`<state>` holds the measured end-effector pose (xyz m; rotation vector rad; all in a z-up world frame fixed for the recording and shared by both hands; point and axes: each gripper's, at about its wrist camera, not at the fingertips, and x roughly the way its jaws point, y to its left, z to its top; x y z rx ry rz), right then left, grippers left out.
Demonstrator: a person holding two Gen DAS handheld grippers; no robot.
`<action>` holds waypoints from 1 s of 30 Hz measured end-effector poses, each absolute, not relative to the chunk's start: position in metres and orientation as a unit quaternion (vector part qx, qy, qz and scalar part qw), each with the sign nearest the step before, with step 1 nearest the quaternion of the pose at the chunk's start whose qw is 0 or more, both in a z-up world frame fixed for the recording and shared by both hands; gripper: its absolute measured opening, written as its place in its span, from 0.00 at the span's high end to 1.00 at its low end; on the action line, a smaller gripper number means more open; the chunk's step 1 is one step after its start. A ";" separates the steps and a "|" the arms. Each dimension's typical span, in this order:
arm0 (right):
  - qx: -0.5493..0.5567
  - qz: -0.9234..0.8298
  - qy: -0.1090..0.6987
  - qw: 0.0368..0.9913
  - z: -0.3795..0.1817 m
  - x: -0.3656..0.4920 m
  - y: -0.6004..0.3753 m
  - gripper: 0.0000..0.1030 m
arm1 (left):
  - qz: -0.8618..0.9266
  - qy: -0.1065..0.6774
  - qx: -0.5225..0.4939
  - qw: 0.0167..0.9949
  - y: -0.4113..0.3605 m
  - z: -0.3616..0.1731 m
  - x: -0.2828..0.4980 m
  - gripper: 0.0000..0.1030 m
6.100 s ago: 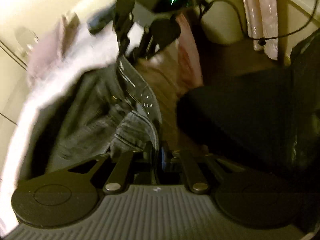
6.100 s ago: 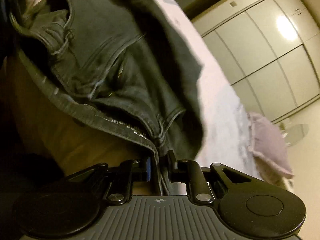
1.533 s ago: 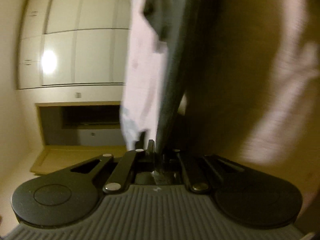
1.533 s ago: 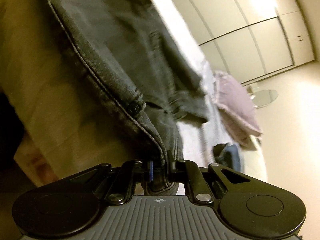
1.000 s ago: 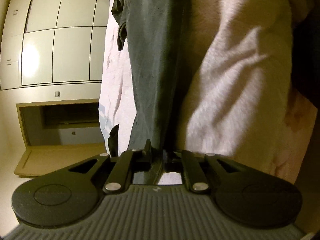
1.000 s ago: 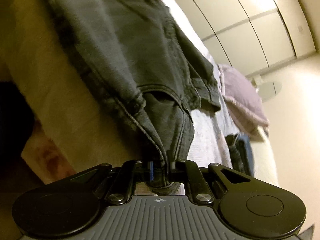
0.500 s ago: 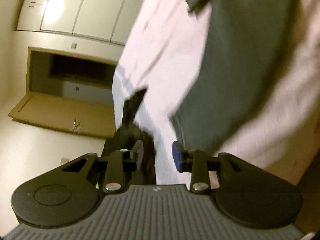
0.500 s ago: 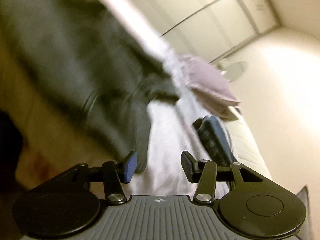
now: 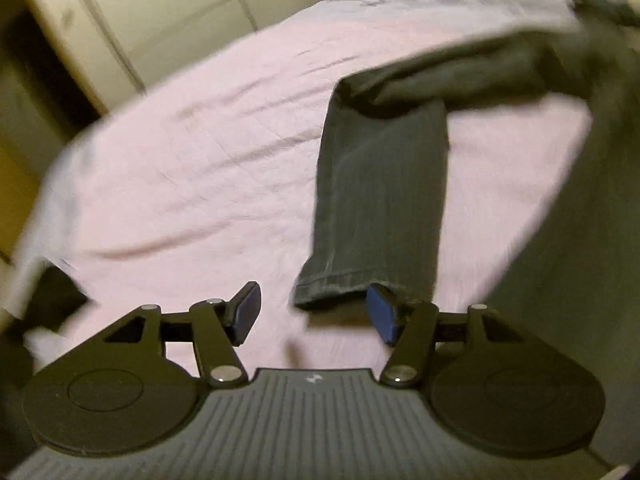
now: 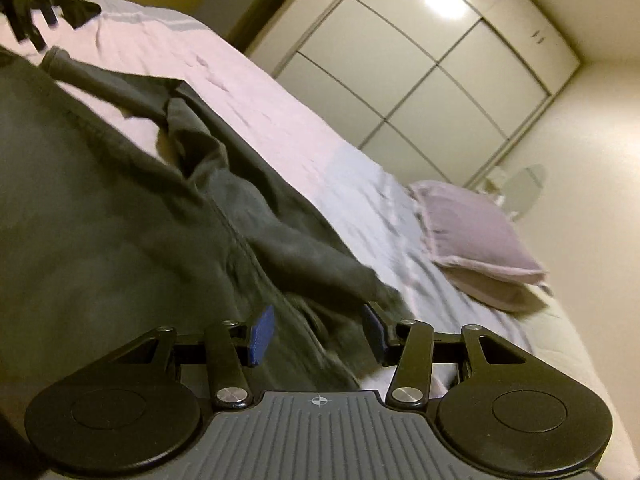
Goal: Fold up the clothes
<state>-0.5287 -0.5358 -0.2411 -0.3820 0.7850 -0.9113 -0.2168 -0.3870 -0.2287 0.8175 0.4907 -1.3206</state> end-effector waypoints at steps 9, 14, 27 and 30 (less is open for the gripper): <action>-0.144 -0.395 0.377 0.825 -0.269 -0.488 -0.612 0.53 | -0.616 0.363 0.301 0.631 -0.421 -0.263 -0.167 0.48; -0.121 -0.403 0.367 0.830 -0.266 -0.496 -0.610 0.53 | -0.644 0.393 0.227 0.615 -0.392 -0.245 -0.159 0.55; -0.140 -0.362 0.330 0.860 -0.255 -0.462 -0.587 0.53 | -0.623 0.389 0.242 0.633 -0.418 -0.259 -0.186 0.40; -0.150 -0.350 0.329 0.864 -0.258 -0.449 -0.586 0.53 | -0.605 0.365 0.273 0.653 -0.420 -0.264 -0.189 0.85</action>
